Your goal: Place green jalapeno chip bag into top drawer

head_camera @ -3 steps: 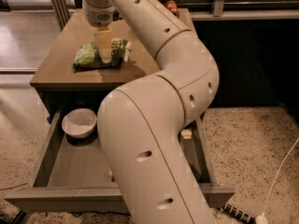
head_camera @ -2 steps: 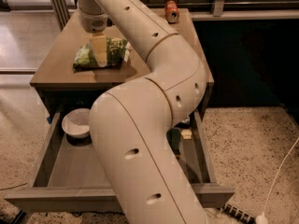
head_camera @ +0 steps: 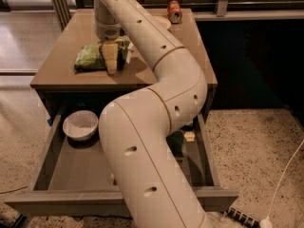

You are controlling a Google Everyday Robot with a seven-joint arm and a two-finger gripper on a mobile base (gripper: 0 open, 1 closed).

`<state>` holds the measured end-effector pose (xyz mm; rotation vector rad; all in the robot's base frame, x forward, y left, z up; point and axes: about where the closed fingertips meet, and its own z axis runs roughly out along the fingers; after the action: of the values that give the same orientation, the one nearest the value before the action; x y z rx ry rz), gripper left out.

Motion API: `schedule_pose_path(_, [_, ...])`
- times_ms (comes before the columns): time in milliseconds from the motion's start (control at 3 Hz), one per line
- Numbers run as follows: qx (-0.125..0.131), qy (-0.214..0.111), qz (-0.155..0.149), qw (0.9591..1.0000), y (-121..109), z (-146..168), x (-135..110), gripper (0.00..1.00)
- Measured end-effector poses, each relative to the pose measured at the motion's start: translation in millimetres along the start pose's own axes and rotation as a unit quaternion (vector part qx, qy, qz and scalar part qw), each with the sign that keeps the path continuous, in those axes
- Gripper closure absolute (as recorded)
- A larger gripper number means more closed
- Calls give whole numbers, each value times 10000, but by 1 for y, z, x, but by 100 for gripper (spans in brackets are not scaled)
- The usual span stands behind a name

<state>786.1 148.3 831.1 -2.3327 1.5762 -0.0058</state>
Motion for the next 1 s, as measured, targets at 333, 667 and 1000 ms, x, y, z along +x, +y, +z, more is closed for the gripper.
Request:
schedule_pose_path(333, [66, -22, -8, 10000, -5, 4, -2, 0])
schedule_pose_path(667, [74, -25, -9, 10000, -5, 5, -2, 23])
schedule_pose_path(1000, [74, -25, -9, 10000, -5, 5, -2, 46])
